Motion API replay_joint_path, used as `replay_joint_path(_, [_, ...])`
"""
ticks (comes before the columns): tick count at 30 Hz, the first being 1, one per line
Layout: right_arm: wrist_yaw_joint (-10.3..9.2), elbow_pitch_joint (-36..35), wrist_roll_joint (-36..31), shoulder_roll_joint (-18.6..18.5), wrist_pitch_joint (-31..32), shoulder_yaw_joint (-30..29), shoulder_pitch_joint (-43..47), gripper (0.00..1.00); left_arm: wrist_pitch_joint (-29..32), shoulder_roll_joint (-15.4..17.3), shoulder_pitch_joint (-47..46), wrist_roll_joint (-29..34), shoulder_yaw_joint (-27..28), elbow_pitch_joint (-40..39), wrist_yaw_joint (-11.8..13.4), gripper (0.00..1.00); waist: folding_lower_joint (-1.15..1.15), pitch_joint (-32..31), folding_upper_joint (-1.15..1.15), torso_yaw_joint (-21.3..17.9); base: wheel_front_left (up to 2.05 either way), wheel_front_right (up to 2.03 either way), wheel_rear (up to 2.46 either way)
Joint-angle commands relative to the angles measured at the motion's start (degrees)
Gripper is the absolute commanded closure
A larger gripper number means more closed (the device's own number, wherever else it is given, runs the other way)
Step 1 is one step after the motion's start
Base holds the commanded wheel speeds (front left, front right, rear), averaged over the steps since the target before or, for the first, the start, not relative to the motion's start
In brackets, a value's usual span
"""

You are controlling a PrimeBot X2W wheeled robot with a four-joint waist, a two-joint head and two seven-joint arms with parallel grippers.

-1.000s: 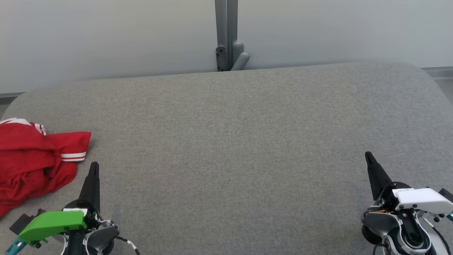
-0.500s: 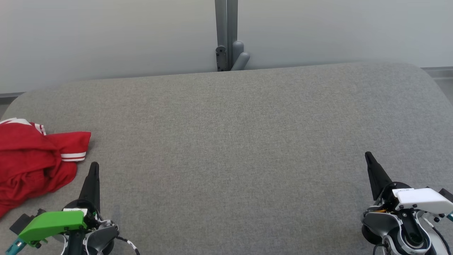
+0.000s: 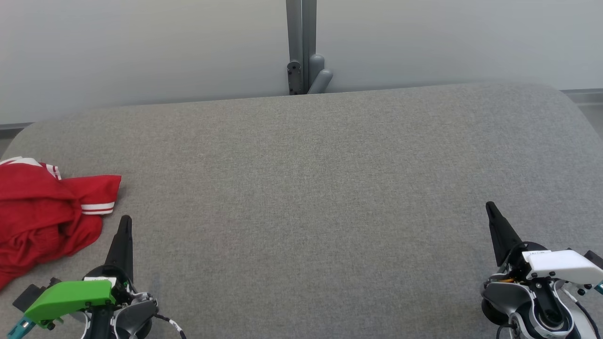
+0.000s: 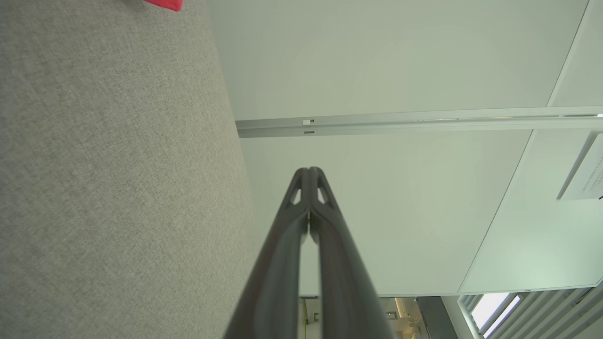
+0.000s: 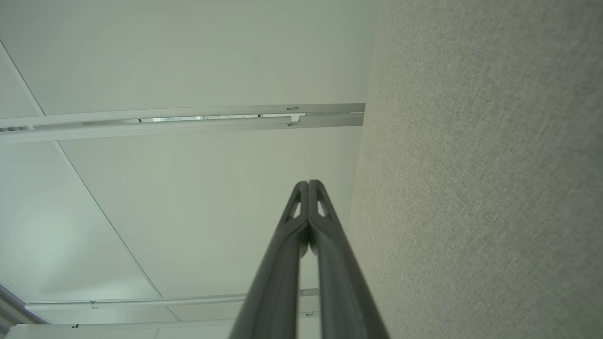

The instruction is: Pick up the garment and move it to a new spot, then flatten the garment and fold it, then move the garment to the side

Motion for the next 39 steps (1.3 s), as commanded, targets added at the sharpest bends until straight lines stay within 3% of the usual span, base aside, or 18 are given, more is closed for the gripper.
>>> replay_joint_path(1, [0.02, -0.27, 0.40, -0.26, 0.05, -0.08, 0.40, 1.00, 0.08, 0.34, -0.20, -0.05, 0.15, -0.08, -0.37, 1.00, 0.00, 0.00, 0.00, 0.00, 0.00, 0.00, 0.00])
replay_joint_path(39, [0.02, -0.27, 0.40, -0.26, 0.05, -0.08, 0.40, 1.00, 0.08, 0.34, -0.20, -0.05, 0.15, -0.09, -0.37, 1.00, 0.00, 0.00, 0.00, 0.00, 0.00, 0.00, 0.00])
